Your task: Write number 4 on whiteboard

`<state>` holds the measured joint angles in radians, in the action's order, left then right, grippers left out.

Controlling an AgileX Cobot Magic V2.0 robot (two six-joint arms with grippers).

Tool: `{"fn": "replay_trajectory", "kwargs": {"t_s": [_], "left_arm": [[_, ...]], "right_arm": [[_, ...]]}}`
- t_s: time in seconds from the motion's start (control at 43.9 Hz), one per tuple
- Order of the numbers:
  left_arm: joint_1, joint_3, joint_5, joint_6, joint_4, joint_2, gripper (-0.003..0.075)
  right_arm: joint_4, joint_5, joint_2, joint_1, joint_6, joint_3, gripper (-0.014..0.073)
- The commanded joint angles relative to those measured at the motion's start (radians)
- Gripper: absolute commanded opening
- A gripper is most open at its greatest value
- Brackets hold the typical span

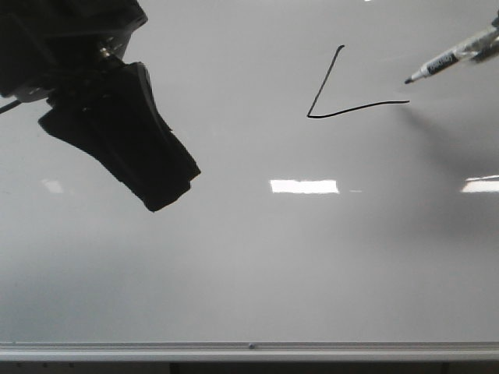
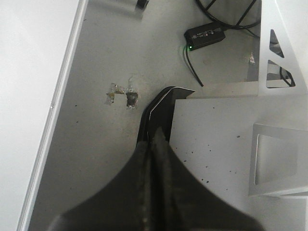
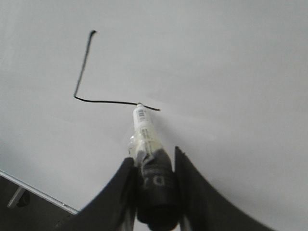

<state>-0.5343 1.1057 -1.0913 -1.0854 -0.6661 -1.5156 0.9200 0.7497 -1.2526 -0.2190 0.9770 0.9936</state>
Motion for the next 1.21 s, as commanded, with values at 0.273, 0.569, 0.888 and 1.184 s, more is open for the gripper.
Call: {"fn": "replay_trajectory", "kwargs": {"t_s": [0.273,0.569,0.888,1.184], "left_arm": [[-0.008,0.030,-0.001,0.008,-0.053,0.041,-0.0020],[-0.008,0.030,-0.001,0.008,-0.053,0.041,-0.0020],[-0.008,0.030,-0.001,0.008,-0.053,0.041,-0.0020],[-0.008,0.030,-0.001,0.008,-0.053,0.041,-0.0020]], "right_arm": [[0.064,-0.034,-0.055,0.096,0.001,0.183,-0.0062],[0.049,-0.069,-0.102,0.105,0.000,0.205,-0.0062],[0.030,-0.097,-0.107,0.105,-0.001,0.205,-0.0062],[-0.051,-0.070,-0.145,0.105,-0.056,0.205,-0.0062]]}}
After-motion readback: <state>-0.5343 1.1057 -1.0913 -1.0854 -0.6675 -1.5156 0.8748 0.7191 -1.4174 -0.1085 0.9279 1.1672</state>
